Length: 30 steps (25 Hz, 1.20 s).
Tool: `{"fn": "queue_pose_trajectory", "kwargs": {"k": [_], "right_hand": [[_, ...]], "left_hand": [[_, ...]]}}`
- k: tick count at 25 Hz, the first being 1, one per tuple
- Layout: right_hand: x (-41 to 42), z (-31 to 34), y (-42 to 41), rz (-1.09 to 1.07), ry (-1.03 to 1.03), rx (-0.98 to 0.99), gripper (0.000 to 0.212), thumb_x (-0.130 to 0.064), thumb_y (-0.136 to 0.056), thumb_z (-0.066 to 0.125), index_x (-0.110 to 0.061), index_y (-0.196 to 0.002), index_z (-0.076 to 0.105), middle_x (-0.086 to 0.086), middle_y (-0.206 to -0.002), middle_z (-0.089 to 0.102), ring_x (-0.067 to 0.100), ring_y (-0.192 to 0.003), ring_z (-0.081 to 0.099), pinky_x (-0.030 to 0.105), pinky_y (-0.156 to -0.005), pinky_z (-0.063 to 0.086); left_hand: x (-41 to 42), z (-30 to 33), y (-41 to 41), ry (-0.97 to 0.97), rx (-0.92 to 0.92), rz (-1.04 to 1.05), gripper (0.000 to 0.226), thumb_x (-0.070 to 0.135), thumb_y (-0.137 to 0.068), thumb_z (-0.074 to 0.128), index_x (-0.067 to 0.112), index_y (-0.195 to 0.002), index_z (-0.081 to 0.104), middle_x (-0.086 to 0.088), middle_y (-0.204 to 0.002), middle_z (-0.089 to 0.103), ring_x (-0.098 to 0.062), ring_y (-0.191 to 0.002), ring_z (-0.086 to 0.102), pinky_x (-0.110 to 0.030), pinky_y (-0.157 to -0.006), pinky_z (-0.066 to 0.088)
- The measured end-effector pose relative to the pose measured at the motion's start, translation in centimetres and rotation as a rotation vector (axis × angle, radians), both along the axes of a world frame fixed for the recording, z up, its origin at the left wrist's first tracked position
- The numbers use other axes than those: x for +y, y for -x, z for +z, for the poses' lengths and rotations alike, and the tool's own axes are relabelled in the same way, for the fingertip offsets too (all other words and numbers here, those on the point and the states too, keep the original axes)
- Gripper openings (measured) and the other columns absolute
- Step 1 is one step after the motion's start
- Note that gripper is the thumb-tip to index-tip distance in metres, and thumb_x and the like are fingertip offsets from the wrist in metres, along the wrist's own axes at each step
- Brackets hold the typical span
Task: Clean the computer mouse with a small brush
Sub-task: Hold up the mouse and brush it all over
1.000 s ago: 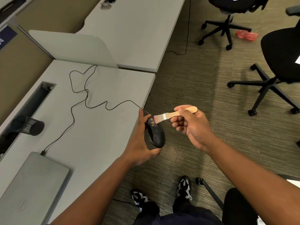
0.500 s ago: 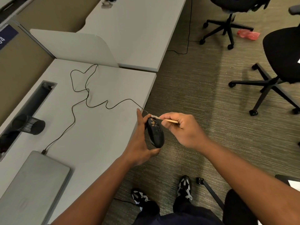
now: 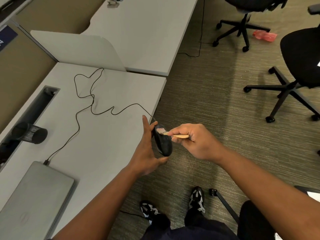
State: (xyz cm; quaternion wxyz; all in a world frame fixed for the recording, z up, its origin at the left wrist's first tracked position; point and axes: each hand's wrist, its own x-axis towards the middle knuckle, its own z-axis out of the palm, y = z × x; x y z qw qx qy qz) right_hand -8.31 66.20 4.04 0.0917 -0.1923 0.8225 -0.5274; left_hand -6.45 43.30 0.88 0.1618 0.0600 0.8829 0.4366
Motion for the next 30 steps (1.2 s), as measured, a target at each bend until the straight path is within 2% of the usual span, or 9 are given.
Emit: {"fn": "queue_pose_trajectory", "kwargs": {"k": [4,8,12,17,21,23,25,27,30], "right_hand": [[0.2,-0.2,-0.2,0.013,0.001,-0.009,0.024,-0.009,-0.095,0.073,-0.018,-0.116,0.078,-0.014,-0.103,0.073,0.002,-0.100,0.069,0.012,-0.083,0.050],[0.6,-0.2,-0.3,0.030,-0.008,-0.038,0.021,-0.010,-0.095,0.072,-0.018,-0.113,0.078,-0.013,-0.100,0.073,0.002,-0.094,0.068,0.013,-0.078,0.049],[1.2,-0.2,-0.4,0.047,-0.012,-0.083,0.021,-0.008,-0.096,0.071,-0.020,-0.112,0.078,-0.022,-0.097,0.069,-0.006,-0.093,0.065,0.011,-0.079,0.047],[2.1,-0.4,-0.6,0.067,-0.041,-0.097,0.022,-0.010,-0.096,0.071,-0.022,-0.112,0.077,-0.019,-0.101,0.070,-0.003,-0.098,0.065,0.012,-0.082,0.048],[3.0,-0.9,-0.6,0.099,-0.102,-0.115,0.024,-0.010,-0.096,0.071,-0.027,-0.112,0.076,-0.017,-0.106,0.070,0.000,-0.102,0.065,0.014,-0.085,0.049],[3.3,-1.4,-0.7,0.147,-0.213,-0.151,0.023,-0.013,-0.097,0.069,-0.029,-0.113,0.075,-0.019,-0.106,0.066,0.000,-0.100,0.063,0.016,-0.086,0.047],[3.6,-2.0,-0.9,0.146,-0.308,-0.167,0.020,-0.017,-0.098,0.069,-0.031,-0.112,0.074,-0.017,-0.106,0.064,0.001,-0.099,0.061,0.026,-0.088,0.050],[3.9,-2.4,-0.9,0.045,-0.286,-0.130,0.013,-0.022,-0.095,0.072,-0.031,-0.105,0.074,-0.015,-0.100,0.067,0.002,-0.093,0.062,0.029,-0.082,0.050],[4.1,-2.3,-0.7,-0.150,-0.098,-0.153,0.007,-0.022,-0.092,0.075,-0.029,-0.094,0.075,-0.012,-0.086,0.070,0.004,-0.070,0.061,0.026,-0.067,0.046]], "left_hand": [[-0.2,0.0,0.2,-0.006,0.017,0.010,0.161,0.015,-0.070,0.097,0.055,-0.147,-0.038,0.008,-0.168,0.026,0.000,-0.149,0.036,-0.004,-0.108,0.031],[-0.2,0.1,0.2,-0.012,0.035,0.018,0.160,0.014,-0.070,0.097,0.052,-0.149,-0.038,0.006,-0.166,0.030,-0.003,-0.150,0.038,-0.016,-0.114,0.036],[-0.3,0.0,0.1,-0.019,0.030,0.039,0.159,0.014,-0.070,0.096,0.053,-0.149,-0.037,0.008,-0.165,0.031,-0.005,-0.148,0.040,0.000,-0.103,0.035],[-0.2,0.3,0.0,-0.015,0.028,0.043,0.160,0.016,-0.070,0.097,0.054,-0.148,-0.037,0.020,-0.158,0.030,0.002,-0.145,0.037,0.004,-0.102,0.030],[-0.1,0.8,0.0,0.007,0.035,0.052,0.162,0.021,-0.067,0.099,0.053,-0.148,-0.038,0.010,-0.166,0.029,-0.008,-0.150,0.038,-0.008,-0.108,0.029],[0.1,1.0,0.0,0.008,0.038,0.047,0.161,0.025,-0.068,0.099,0.052,-0.149,-0.038,0.009,-0.167,0.029,-0.009,-0.151,0.037,-0.005,-0.109,0.027],[0.3,1.2,0.0,0.006,0.037,0.038,0.161,0.027,-0.068,0.099,0.050,-0.150,-0.038,0.011,-0.167,0.029,-0.007,-0.151,0.037,0.000,-0.107,0.025],[0.5,1.4,0.0,0.007,0.045,0.034,0.160,0.027,-0.069,0.098,0.051,-0.149,-0.038,0.011,-0.166,0.030,-0.008,-0.151,0.037,-0.005,-0.109,0.028],[0.6,1.5,0.0,0.008,0.052,0.020,0.159,0.027,-0.069,0.098,0.053,-0.149,-0.037,0.008,-0.167,0.029,-0.011,-0.152,0.036,-0.023,-0.118,0.031]]}}
